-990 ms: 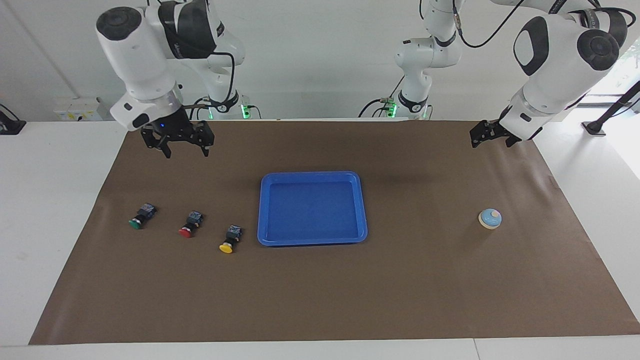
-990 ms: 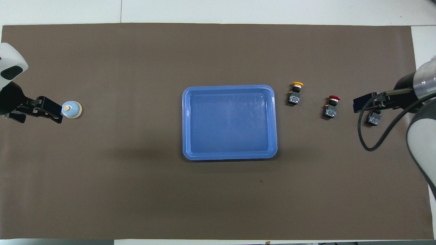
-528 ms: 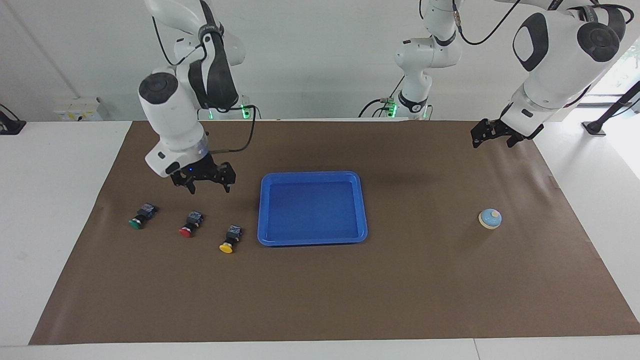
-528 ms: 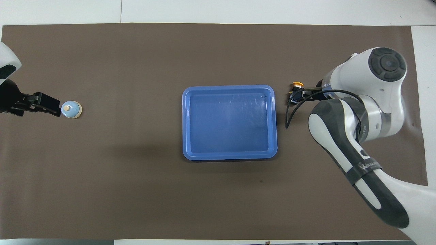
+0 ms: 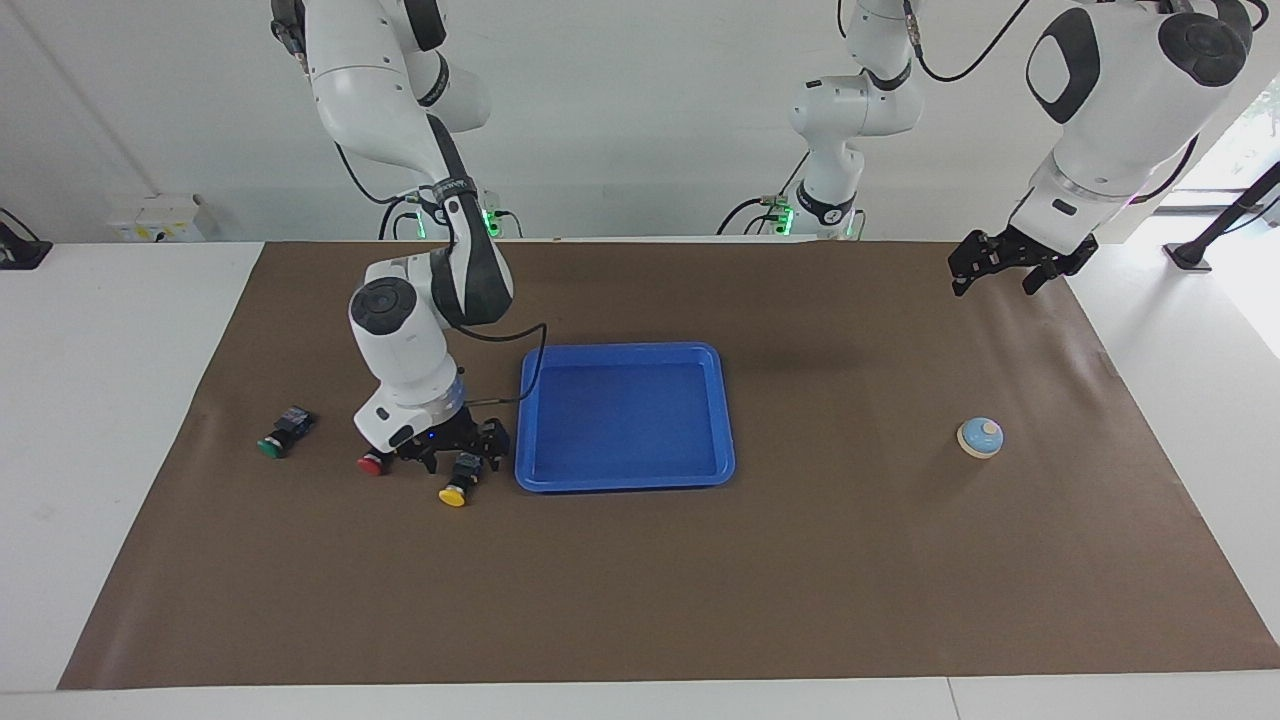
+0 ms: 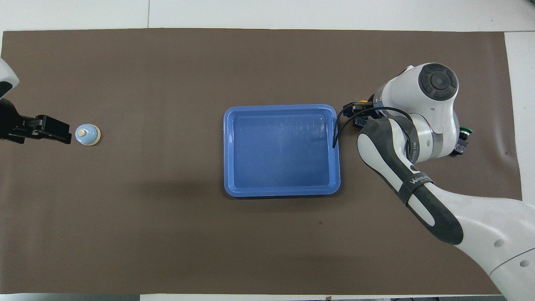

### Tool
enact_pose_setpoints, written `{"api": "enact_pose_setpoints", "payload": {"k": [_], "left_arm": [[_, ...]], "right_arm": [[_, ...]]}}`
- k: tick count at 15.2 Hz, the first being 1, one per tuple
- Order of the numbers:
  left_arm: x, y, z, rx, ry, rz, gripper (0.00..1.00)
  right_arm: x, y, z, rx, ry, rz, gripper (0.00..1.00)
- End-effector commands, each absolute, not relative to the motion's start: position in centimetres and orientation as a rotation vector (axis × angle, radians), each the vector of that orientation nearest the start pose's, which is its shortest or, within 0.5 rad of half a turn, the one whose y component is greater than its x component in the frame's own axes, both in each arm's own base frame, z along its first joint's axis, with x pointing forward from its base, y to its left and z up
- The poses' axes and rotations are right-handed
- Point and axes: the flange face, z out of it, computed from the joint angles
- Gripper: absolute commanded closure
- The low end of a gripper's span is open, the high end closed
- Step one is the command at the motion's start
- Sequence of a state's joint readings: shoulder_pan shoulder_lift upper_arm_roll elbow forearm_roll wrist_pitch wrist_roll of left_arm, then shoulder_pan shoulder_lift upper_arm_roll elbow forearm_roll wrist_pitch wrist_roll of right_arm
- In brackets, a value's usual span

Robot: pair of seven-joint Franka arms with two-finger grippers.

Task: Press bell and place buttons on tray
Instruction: 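Grasp the yellow-capped button with the right gripper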

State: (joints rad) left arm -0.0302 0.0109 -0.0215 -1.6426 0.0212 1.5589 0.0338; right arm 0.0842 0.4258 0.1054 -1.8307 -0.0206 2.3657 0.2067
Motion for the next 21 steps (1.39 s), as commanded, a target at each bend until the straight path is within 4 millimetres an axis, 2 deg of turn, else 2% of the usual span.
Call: {"api": "enact_pose_setpoints", "payload": {"k": [1,5,6,8,9,11,13,16,18,19,21], "left_arm": [[54.6,-2.7,58.5,-3.125,0.130,0.127,0.00],[54.6,-2.0,58.5,-3.126,0.111,0.127,0.00],[54.4,-1.7,58.4,-3.124,0.102,0.146,0.00],[54.4,-1.4,58.6,-3.125,0.092,0.132,0.00],[54.4,-1.4,58.6,-3.125,0.092,0.134,0.00],[54.4,-1.6,58.7,-3.125,0.099,0.134,0.00],[54.4,-1.6,58.7,-3.125,0.099,0.132,0.00],[54.4,-1.5,58.7,-3.125,0.094,0.132,0.00],[54.4,-1.5,58.7,-3.125,0.097,0.132,0.00],[54.4,-1.5,58.7,-3.125,0.097,0.132,0.00],[54.5,-1.5,58.8,-3.125,0.104,0.120,0.00]], "right_arm": [[65.4,12.1,29.6,-3.088,0.042,-0.192,0.00],[65.4,11.6,28.8,-3.088,0.049,-0.208,0.01],[65.4,11.5,28.8,-3.089,0.051,-0.208,0.06],[65.4,11.5,28.8,-3.086,0.092,-0.200,0.08],[65.3,11.6,28.7,-3.084,0.109,-0.199,0.19],[65.1,11.6,28.4,-3.085,0.144,-0.182,0.62],[64.9,11.3,28.0,-3.086,0.161,-0.158,1.00],[64.6,11.1,27.8,-3.088,0.182,-0.124,1.00],[65.0,11.1,28.6,-3.091,0.182,-0.106,1.00],[65.4,11.4,29.7,-3.095,0.179,-0.087,1.00],[66.7,12.3,33.7,-3.105,0.171,-0.014,1.00]]}}
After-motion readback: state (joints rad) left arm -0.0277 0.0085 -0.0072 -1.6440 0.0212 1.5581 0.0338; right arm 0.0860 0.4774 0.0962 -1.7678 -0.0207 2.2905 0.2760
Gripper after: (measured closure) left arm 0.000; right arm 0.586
